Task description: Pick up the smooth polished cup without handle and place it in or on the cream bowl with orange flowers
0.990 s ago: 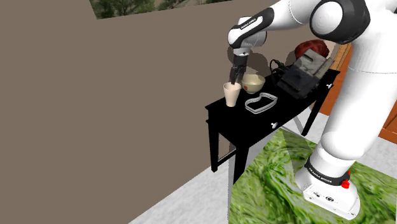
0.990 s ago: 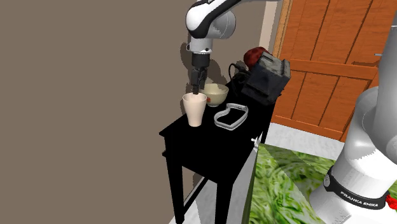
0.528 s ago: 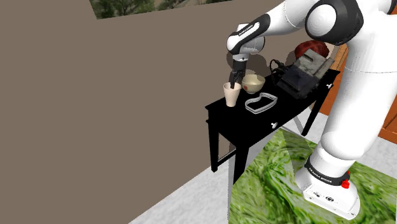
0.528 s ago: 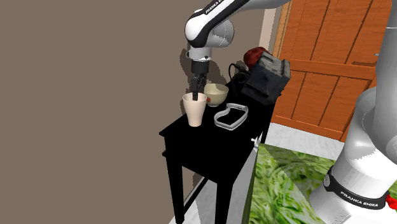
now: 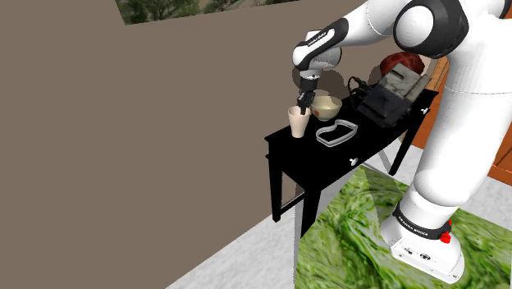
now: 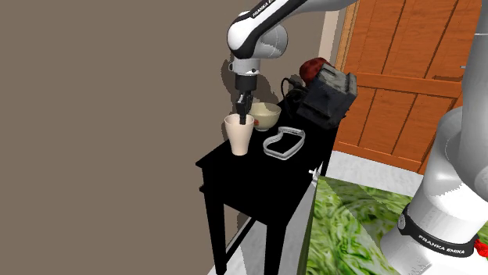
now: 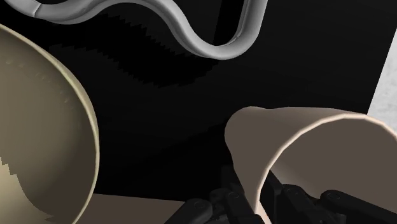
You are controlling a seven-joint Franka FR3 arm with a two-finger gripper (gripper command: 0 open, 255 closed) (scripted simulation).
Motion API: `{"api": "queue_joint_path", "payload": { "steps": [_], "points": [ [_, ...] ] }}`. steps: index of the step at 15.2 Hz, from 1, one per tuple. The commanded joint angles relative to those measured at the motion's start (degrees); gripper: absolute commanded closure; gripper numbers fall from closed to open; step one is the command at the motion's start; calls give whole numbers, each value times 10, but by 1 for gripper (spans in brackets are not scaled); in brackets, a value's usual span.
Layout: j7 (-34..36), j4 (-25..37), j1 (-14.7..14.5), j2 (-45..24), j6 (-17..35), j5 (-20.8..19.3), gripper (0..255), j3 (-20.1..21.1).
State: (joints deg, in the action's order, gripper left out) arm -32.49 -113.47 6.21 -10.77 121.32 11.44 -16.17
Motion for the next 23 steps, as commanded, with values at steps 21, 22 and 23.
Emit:
{"api": "queue_joint_path", "payload": {
  "steps": [21, 22, 23],
  "points": [
    [22, 61, -2, 39, -97, -21, 255, -4],
    [23, 66, -2, 41, -104, -22, 255, -4],
    [25, 72, -2, 43, -111, -23, 255, -4]
  ]
}}
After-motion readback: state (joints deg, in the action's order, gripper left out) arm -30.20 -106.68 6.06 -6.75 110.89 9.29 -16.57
